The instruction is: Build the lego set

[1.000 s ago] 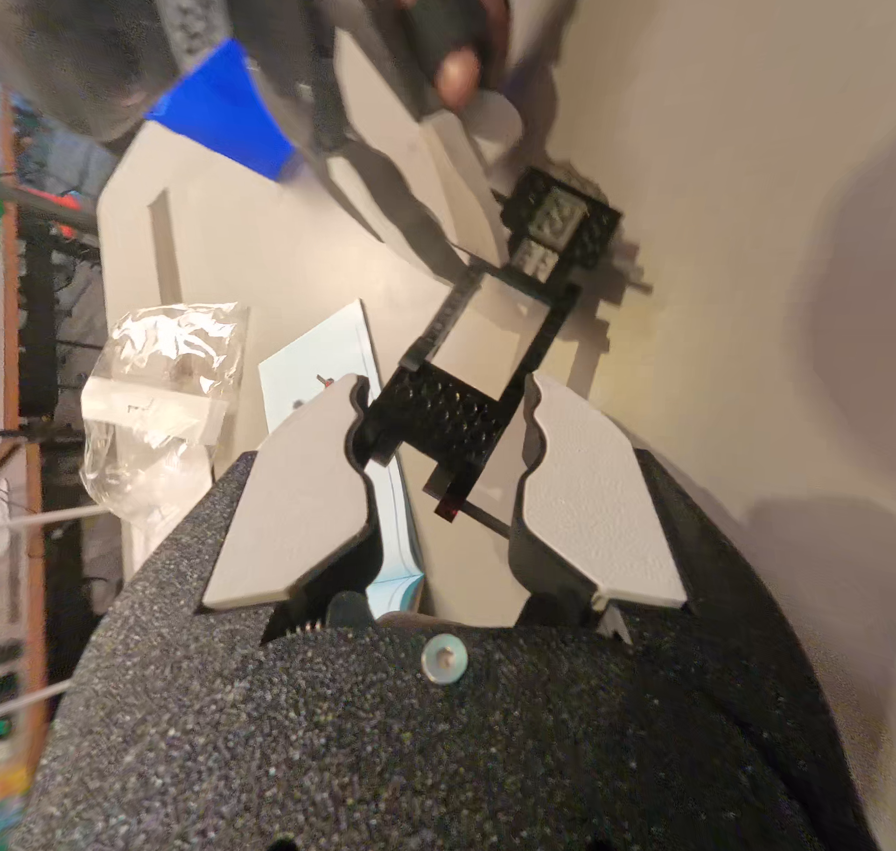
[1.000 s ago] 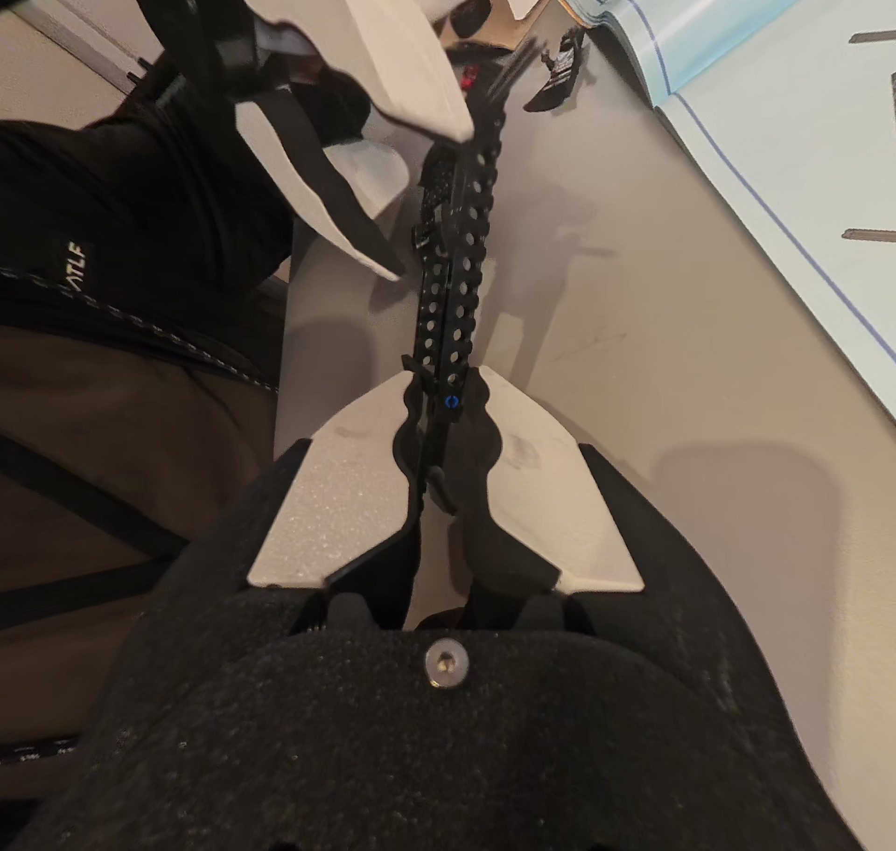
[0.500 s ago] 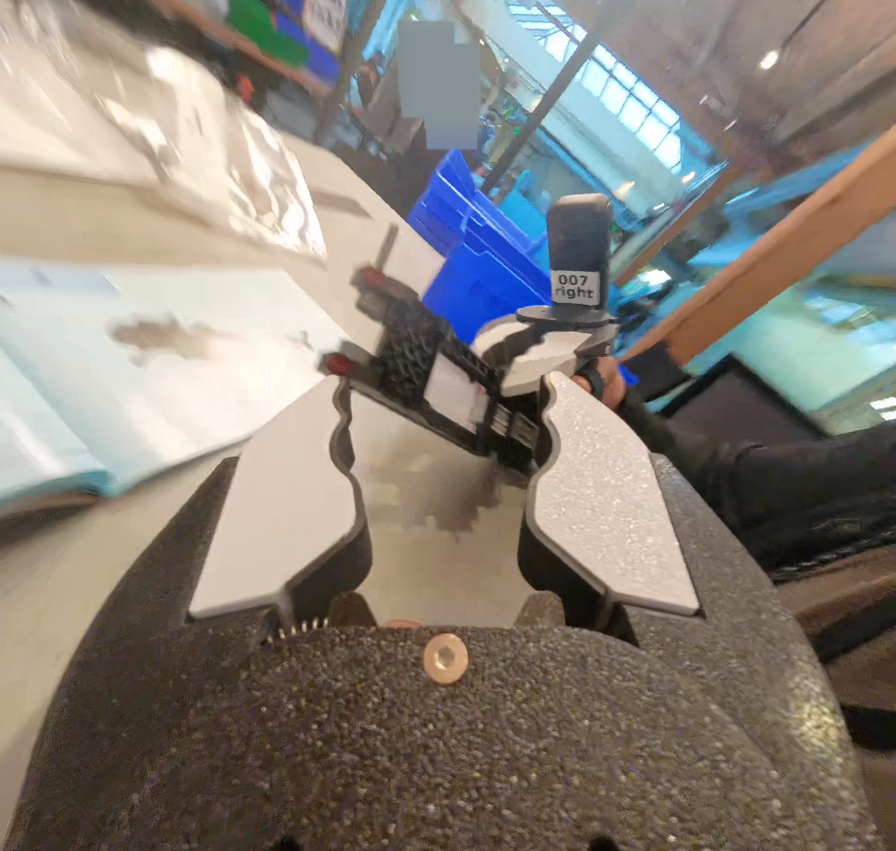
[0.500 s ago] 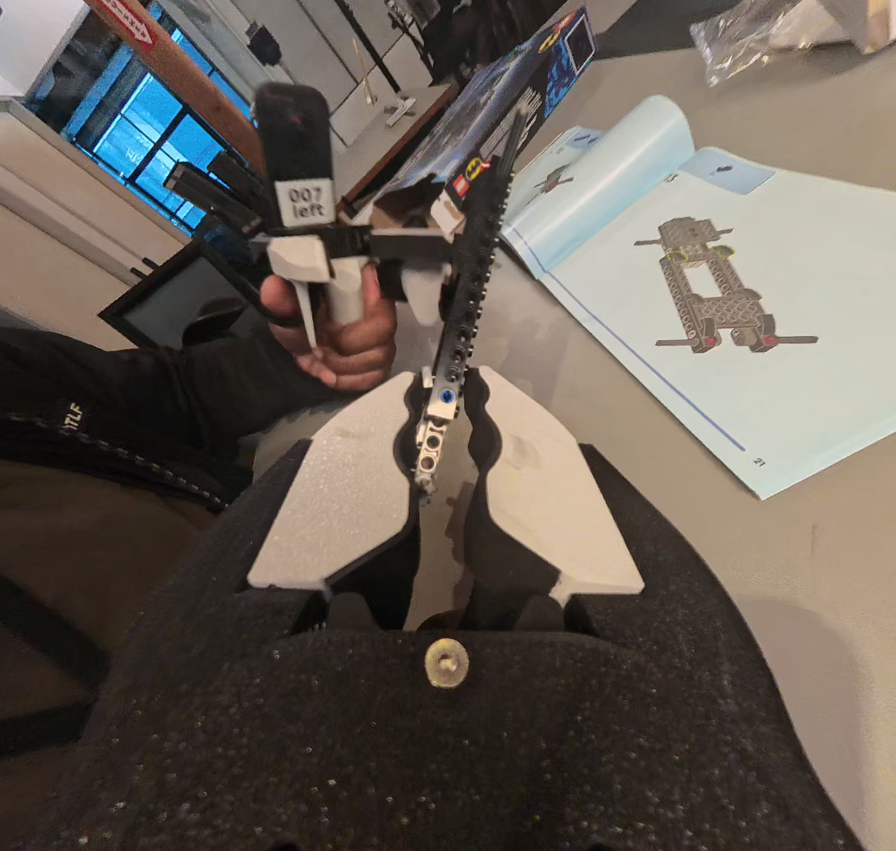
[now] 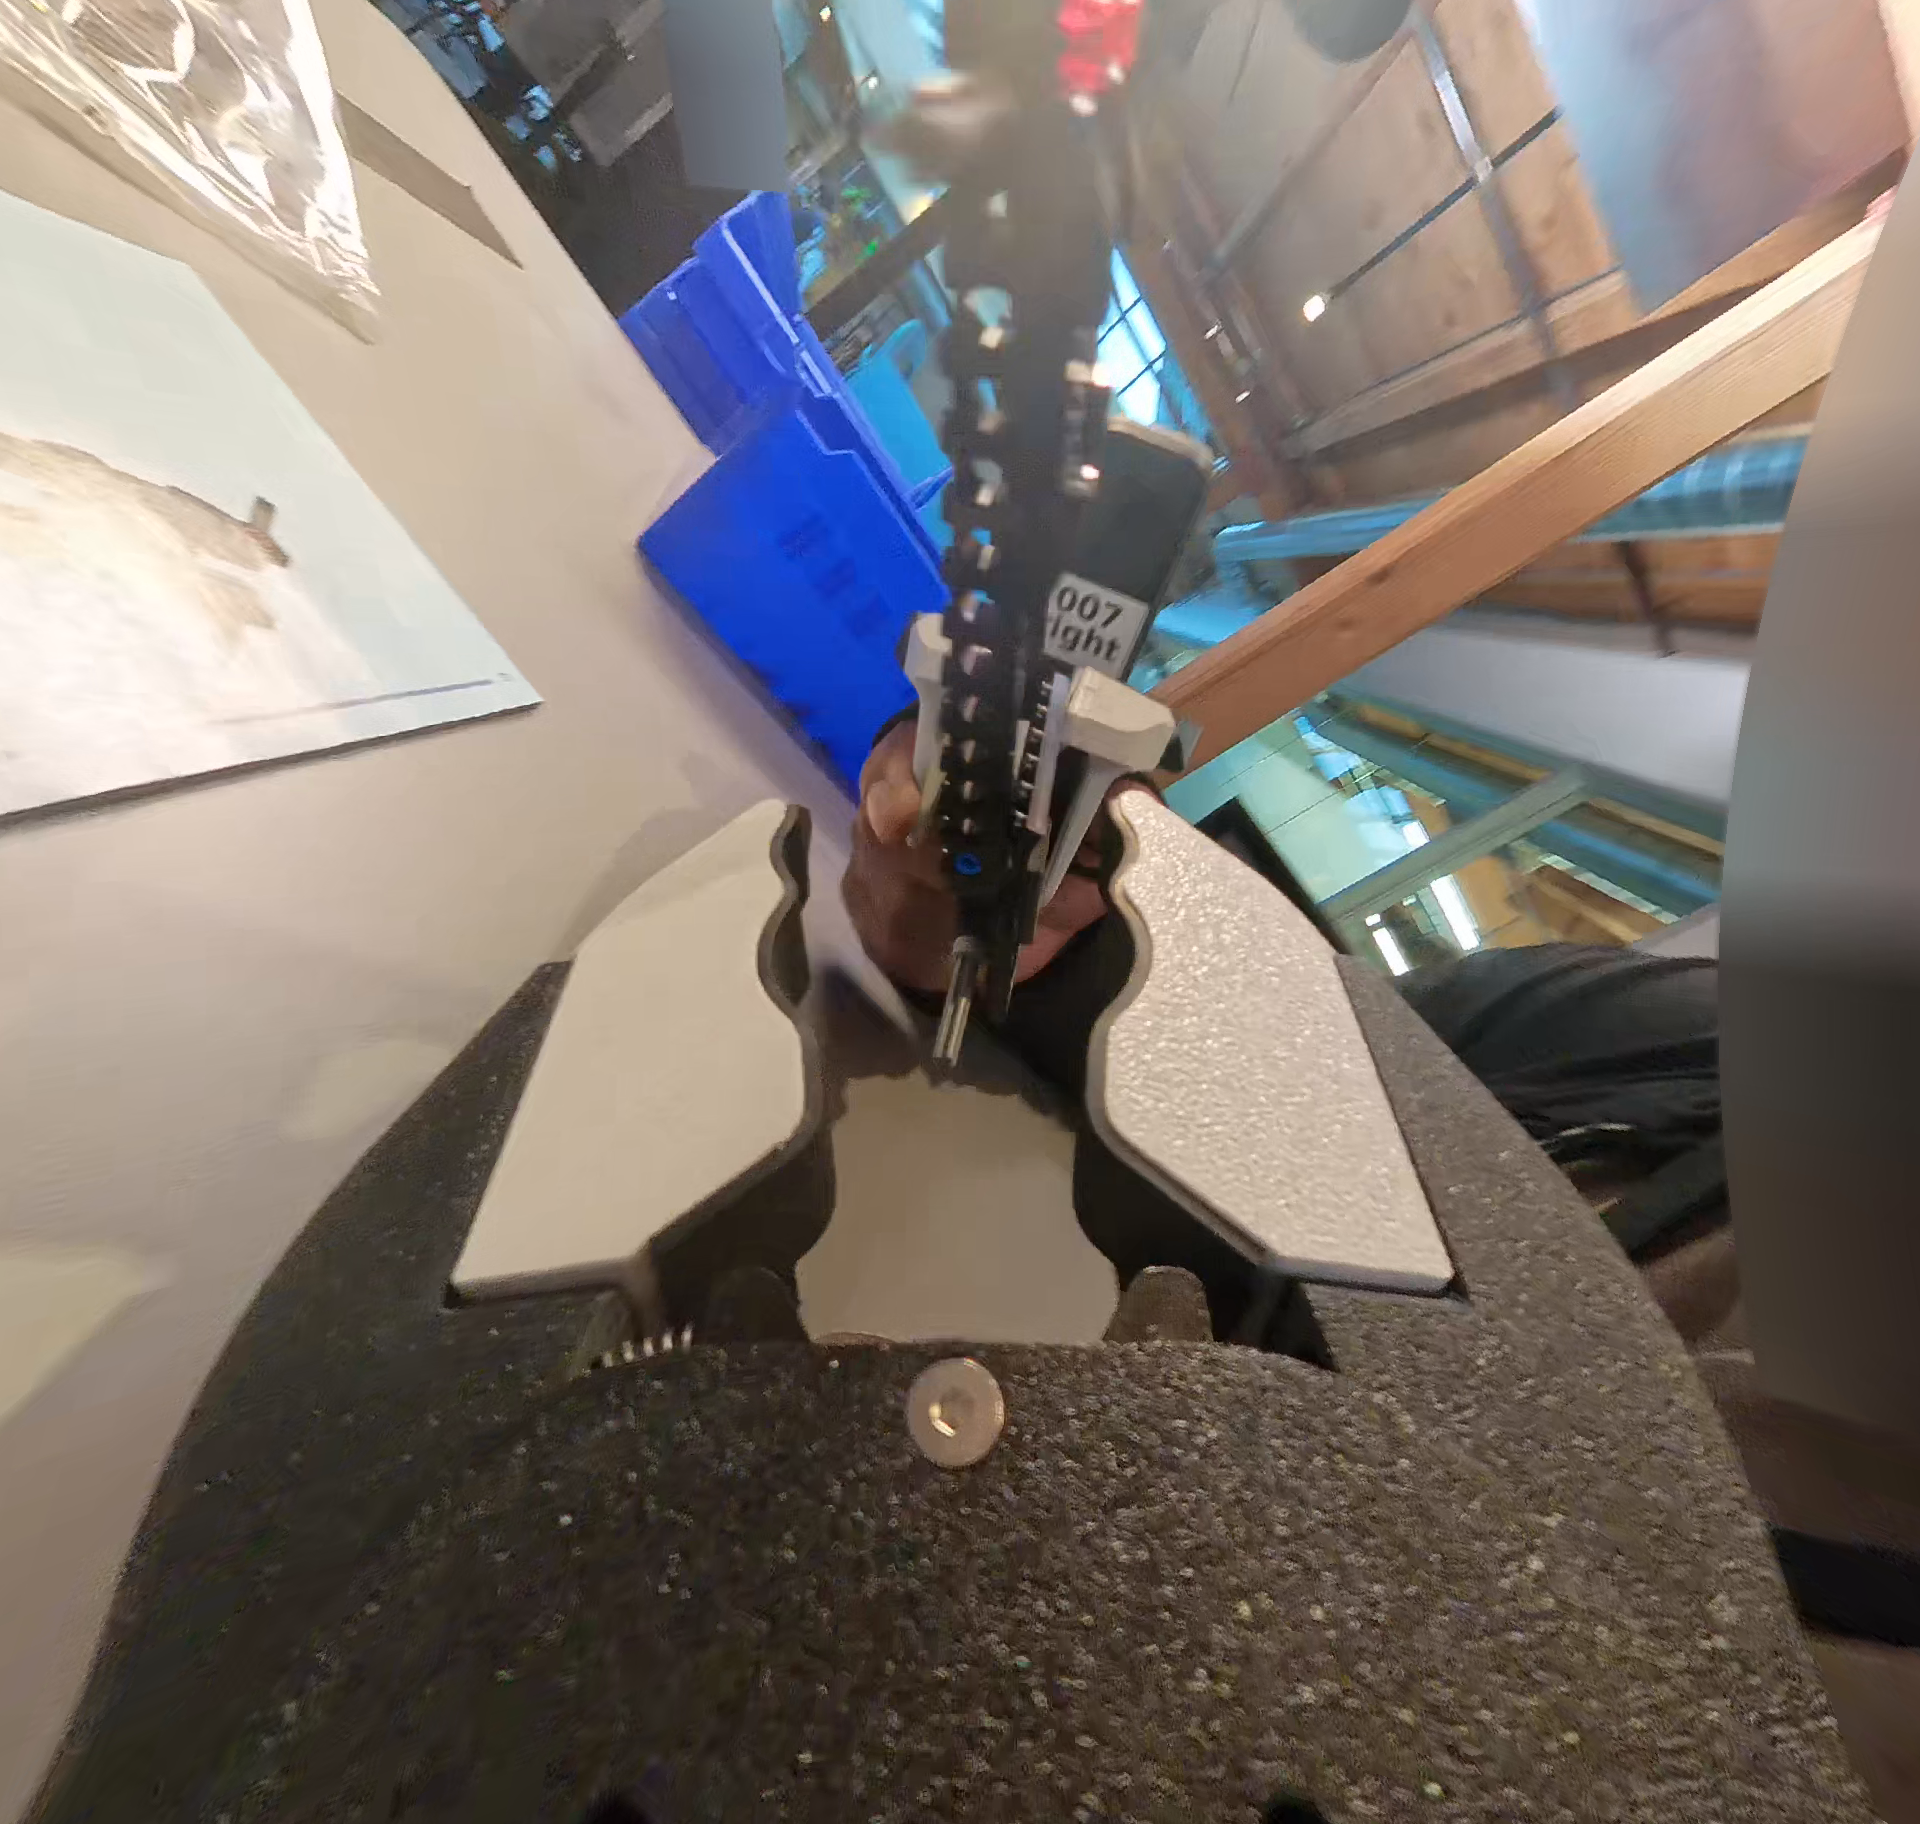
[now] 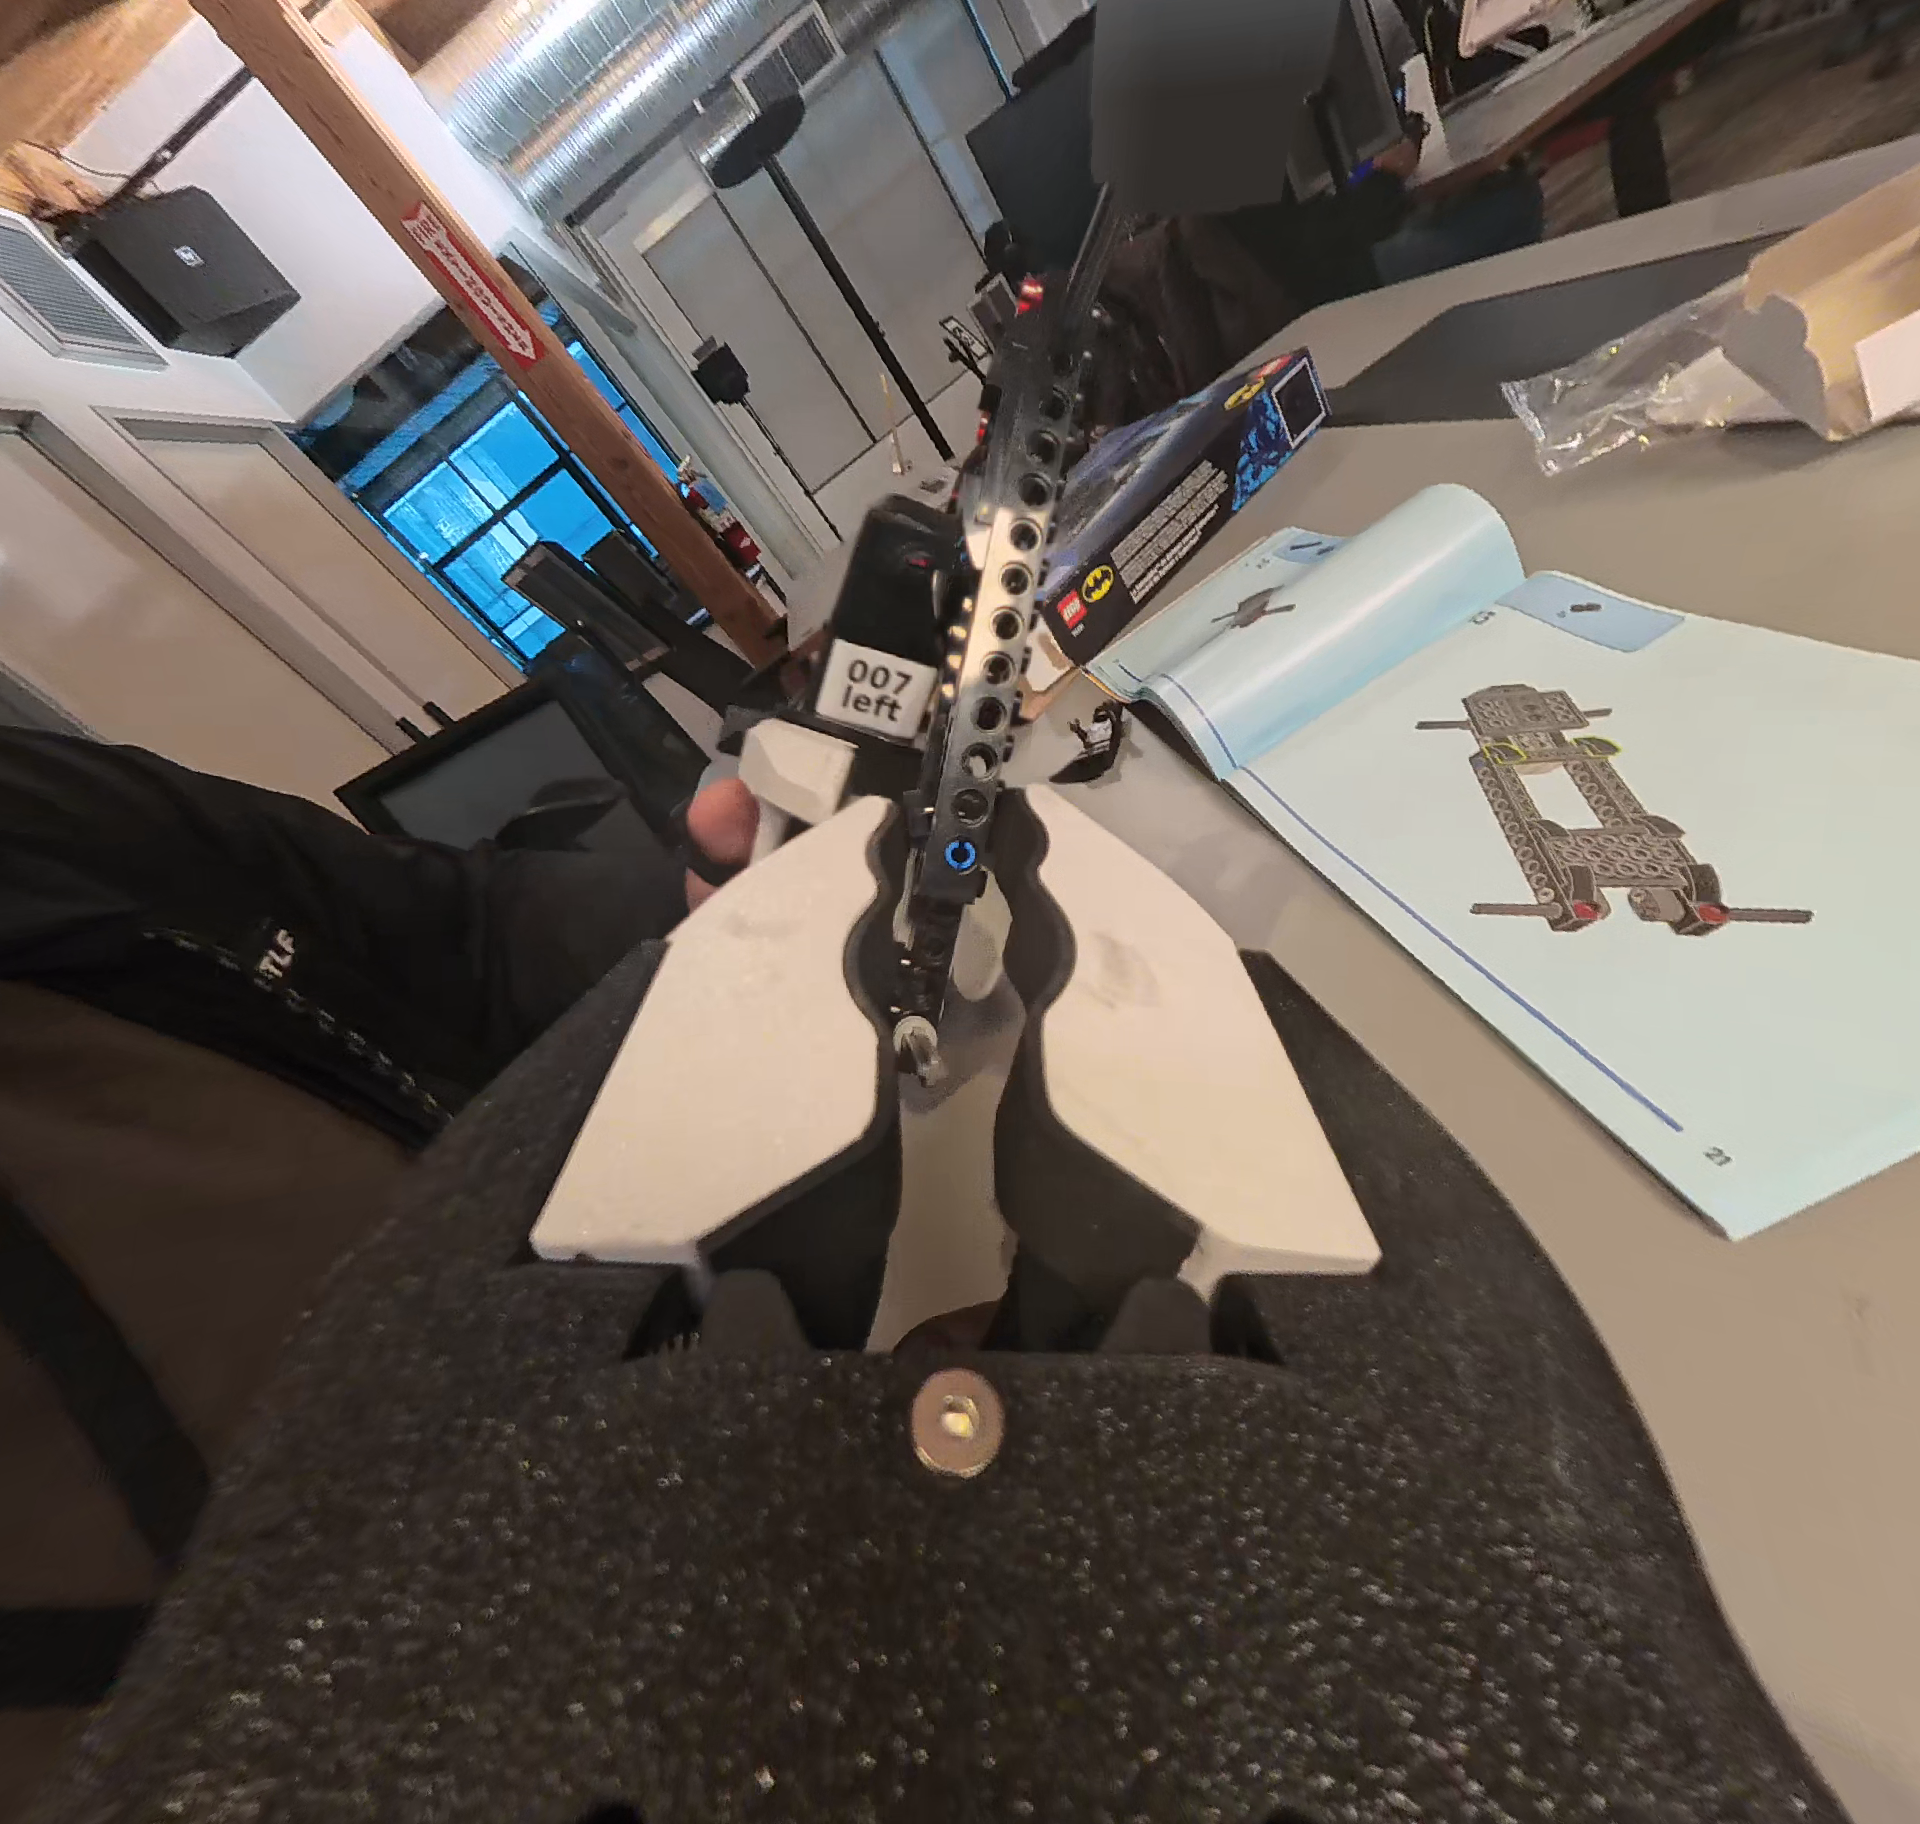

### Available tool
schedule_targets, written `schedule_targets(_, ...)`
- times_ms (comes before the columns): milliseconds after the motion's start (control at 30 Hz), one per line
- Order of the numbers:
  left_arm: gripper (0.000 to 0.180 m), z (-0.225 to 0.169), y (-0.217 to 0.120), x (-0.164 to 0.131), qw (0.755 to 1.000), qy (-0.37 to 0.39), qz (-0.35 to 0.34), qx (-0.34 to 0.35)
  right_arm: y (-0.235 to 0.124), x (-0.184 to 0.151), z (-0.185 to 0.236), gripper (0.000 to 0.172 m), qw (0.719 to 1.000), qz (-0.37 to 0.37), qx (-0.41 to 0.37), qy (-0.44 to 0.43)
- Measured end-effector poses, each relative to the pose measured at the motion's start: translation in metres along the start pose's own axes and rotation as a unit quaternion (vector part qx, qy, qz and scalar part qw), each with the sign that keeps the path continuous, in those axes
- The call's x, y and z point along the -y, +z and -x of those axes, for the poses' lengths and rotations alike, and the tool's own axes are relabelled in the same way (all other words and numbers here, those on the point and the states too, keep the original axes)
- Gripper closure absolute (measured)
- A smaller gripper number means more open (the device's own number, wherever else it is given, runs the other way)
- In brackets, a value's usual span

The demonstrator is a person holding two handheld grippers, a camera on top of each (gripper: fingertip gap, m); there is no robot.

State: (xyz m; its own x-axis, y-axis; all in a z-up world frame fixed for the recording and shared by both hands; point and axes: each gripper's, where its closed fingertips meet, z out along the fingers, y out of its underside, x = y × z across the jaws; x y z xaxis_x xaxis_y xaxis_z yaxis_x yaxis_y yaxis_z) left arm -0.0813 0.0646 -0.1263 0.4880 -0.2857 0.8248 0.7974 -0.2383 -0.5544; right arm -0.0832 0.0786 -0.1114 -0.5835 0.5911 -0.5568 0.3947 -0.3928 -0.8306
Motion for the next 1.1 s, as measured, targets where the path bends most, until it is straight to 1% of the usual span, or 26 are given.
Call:
schedule_targets(100,0.135,-0.003,-0.001,0.007,0.998,-0.042,-0.028,-0.030,0.000,0.003,0.005,0.155,1.000,-0.018,0.006,-0.008)
schedule_targets(167,0.146,-0.007,-0.001,0.008,0.996,-0.062,-0.035,-0.051,0.000,0.002,0.007,0.155,1.000,-0.019,0.009,-0.017)
schedule_targets(267,0.158,-0.009,-0.001,0.009,0.995,-0.065,-0.039,-0.059,0.002,-0.002,0.007,0.155,1.000,-0.012,0.007,-0.022)
schedule_targets(300,0.165,-0.010,-0.001,0.009,0.995,-0.060,-0.039,-0.062,0.003,-0.004,0.006,0.155,1.000,-0.010,0.005,-0.022)
schedule_targets(467,0.168,-0.008,-0.001,0.009,0.999,-0.005,-0.033,-0.029,0.003,-0.007,0.005,0.155,1.000,-0.001,0.003,-0.013)
schedule_targets(567,0.169,-0.008,-0.002,0.009,0.999,0.039,-0.030,-0.009,0.003,-0.009,0.005,0.155,1.000,0.008,0.007,0.008)
schedule_targets(800,0.169,-0.015,-0.002,0.007,0.993,0.113,-0.027,0.005,0.002,-0.009,0.011,0.155,0.998,0.012,0.024,0.049)
schedule_targets(900,0.169,-0.017,-0.002,0.007,0.992,0.121,-0.030,0.002,0.002,-0.009,0.013,0.155,0.998,0.012,0.027,0.053)
schedule_targets(1100,0.169,-0.018,-0.002,0.010,0.994,0.098,-0.055,-0.006,0.001,-0.008,0.015,0.155,0.997,-0.001,0.036,0.070)
